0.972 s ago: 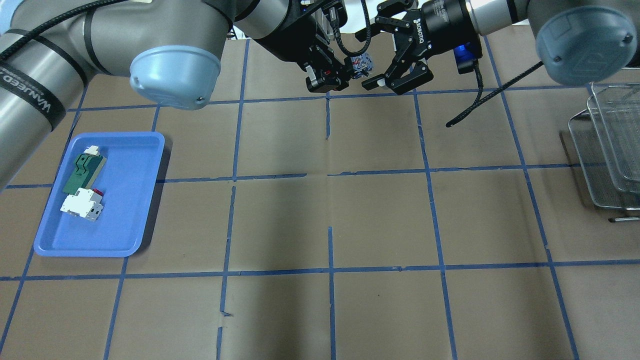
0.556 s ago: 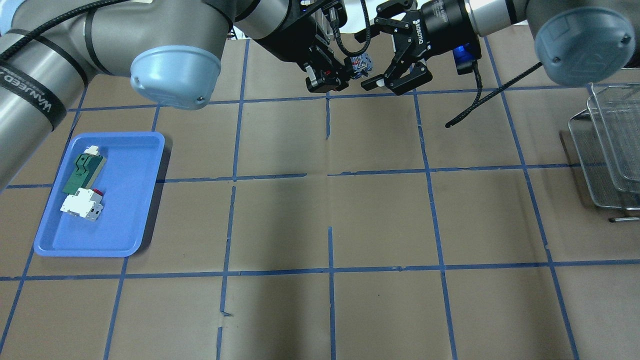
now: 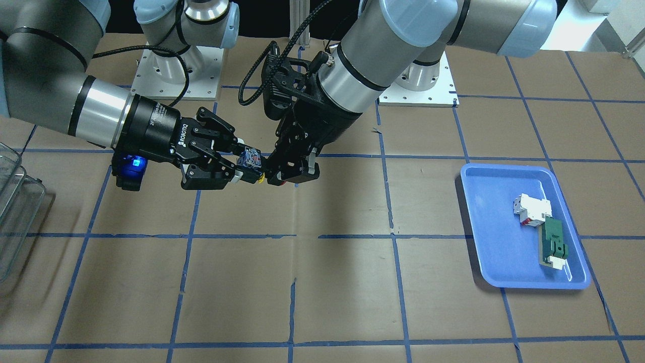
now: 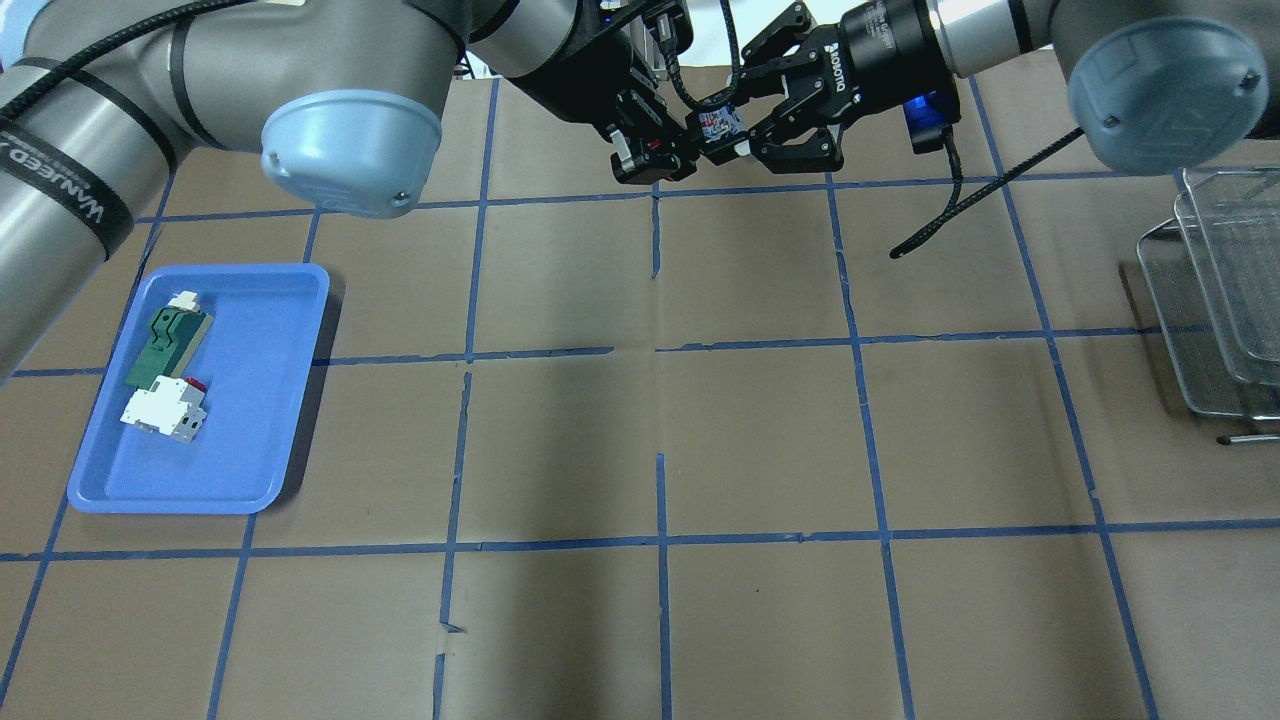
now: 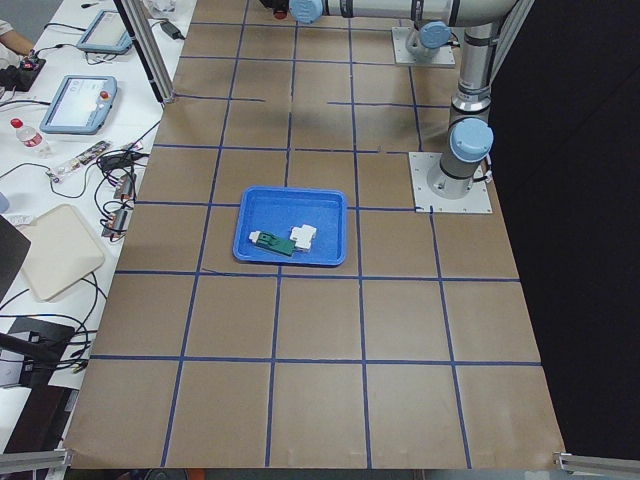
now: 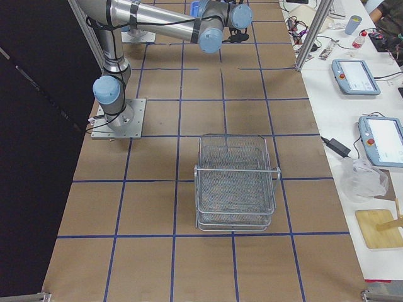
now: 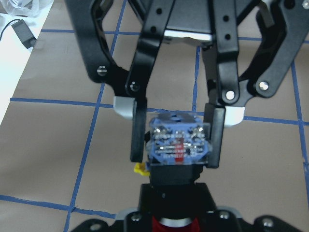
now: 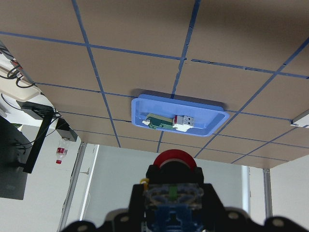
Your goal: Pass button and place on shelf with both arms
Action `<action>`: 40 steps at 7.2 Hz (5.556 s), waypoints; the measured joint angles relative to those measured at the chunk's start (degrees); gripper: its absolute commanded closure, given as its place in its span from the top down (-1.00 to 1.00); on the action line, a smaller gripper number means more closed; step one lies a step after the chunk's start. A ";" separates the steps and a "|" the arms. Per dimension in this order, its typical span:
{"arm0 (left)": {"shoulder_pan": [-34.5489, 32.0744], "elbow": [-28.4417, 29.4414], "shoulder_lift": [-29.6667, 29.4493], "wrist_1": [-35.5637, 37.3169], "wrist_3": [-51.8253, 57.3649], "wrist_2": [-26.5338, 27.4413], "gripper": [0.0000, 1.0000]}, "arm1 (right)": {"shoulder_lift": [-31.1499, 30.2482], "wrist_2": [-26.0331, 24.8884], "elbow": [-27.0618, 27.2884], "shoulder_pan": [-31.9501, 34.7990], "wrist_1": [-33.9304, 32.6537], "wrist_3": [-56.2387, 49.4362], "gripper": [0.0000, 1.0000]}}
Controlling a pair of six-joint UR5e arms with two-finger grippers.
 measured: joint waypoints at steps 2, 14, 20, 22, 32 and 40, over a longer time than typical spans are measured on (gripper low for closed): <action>-0.01 -0.03 0.01 -0.08 -0.58 0.07 1.00 | -0.12 -0.05 -0.05 -0.05 0.11 0.00 -1.00; 17.48 -2.77 10.34 -23.79 -10.45 18.30 1.00 | -1.91 -41.45 -6.10 -7.50 7.89 -43.86 -1.00; 21.18 -4.44 14.51 -24.55 -55.93 25.47 1.00 | 0.44 -56.85 -8.12 -31.79 2.12 -93.27 -1.00; 16.76 -4.25 13.36 -23.79 -65.76 25.85 1.00 | 4.16 -56.77 -7.92 -34.82 -2.48 -99.13 -1.00; 11.77 -6.40 12.95 -19.71 -68.67 26.24 1.00 | 7.47 -56.58 -7.39 -35.52 -3.94 -99.93 1.00; 11.97 -6.41 13.06 -19.75 -68.49 26.25 1.00 | -8.04 -56.52 -5.37 -20.66 9.44 -94.90 1.00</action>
